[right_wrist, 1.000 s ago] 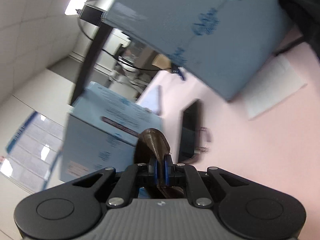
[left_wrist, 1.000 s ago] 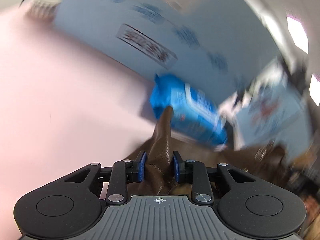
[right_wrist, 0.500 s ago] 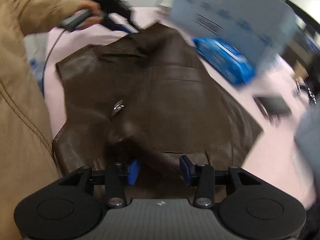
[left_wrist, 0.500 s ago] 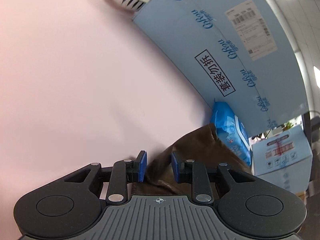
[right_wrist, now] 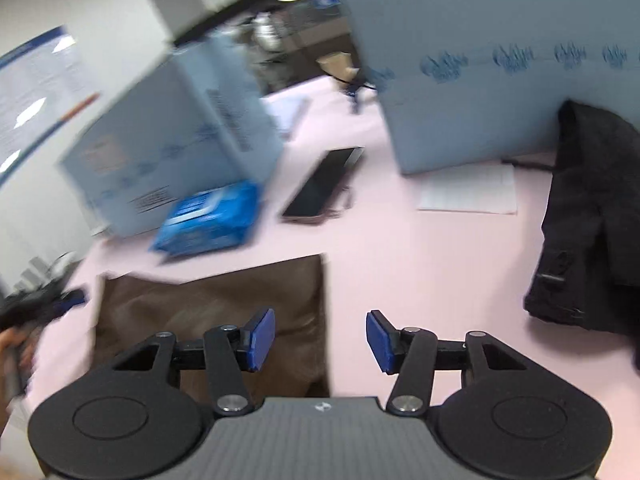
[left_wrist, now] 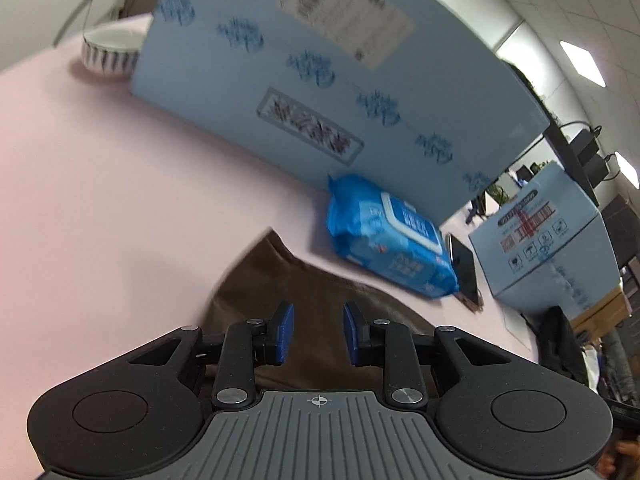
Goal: Fold clothes
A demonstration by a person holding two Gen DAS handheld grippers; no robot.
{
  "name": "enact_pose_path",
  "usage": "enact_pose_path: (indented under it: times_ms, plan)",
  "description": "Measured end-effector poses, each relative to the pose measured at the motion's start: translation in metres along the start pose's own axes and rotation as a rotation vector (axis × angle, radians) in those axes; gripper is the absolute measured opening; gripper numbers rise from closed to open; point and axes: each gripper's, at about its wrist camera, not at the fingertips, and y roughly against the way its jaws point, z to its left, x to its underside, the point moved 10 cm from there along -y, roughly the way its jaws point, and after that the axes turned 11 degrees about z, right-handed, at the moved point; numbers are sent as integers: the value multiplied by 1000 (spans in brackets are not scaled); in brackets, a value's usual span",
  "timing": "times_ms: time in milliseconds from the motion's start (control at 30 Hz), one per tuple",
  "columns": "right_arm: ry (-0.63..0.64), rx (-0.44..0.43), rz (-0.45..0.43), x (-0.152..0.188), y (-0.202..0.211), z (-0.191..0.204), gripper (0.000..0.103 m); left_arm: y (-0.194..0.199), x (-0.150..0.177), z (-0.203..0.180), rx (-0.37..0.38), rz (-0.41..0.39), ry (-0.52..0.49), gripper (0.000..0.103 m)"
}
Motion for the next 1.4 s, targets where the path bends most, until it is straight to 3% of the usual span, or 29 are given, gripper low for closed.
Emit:
enact_pose_path:
  times_ms: [67, 167, 233, 300, 433, 500, 600, 667, 733, 867, 967, 1000, 1033, 1100, 1167, 1233, 1300, 1333, 1400]
  plan:
    - [53, 35, 20, -7, -36, 17, 51, -13, 6, -2, -23, 42, -10, 26]
    - [242, 146, 73, -5, -74, 51, 52, -24, 21, 4, -64, 86, -10, 26]
    - [360, 245, 137, 5, -96, 61, 51, -26, 27, 14, -56, 88, 16, 26]
    - [380, 251, 146, 8, -103, 64, 48, -25, 28, 19, -34, 85, 43, 26]
    - [458, 240, 134, 13, -94, 69, 21, -25, 28, 24, -12, 76, 79, 26]
    - [428, 185, 116, 11, -83, 69, 16, -25, 28, 22, -18, 72, 66, 26]
    - [268, -7, 114, 4, -74, 62, 11, -24, 28, 21, -18, 71, 58, 26]
    - [188, -82, 96, -3, -69, 54, 9, -24, 27, 22, -13, 75, 66, 26]
    - [168, -88, 75, -8, -60, 47, 8, -25, 26, 22, -12, 76, 68, 26]
    - [178, 1, 28, -21, -54, 34, 3, -25, 27, 21, -13, 74, 70, 26]
    - [16, -138, 10, -34, -54, 26, 3, -24, 26, 21, -23, 76, 72, 26]
    - [13, -147, 44, -33, -57, 27, 4, -24, 26, 20, -27, 77, 73, 26]
    - [45, -111, 74, -30, -59, 28, 11, -24, 26, 19, -36, 78, 68, 26]
    - [219, 43, 98, -22, -61, 34, 28, -22, 25, 14, -73, 71, 31, 26]
    - [338, 96, 87, -16, -63, 48, 56, -18, 22, 1, -128, 39, -70, 26]
    - [431, 126, 83, -9, -68, 64, 63, -18, 18, -14, -174, 27, -177, 26]
    - [492, 156, 116, 0, -80, 79, 66, -20, 16, -23, -234, 31, -246, 35]
    - [504, 196, 142, 4, -88, 81, 66, -22, 14, -24, -274, 36, -270, 46]
    - [503, 240, 167, 8, -99, 78, 64, -26, 14, -18, -318, 54, -268, 48]
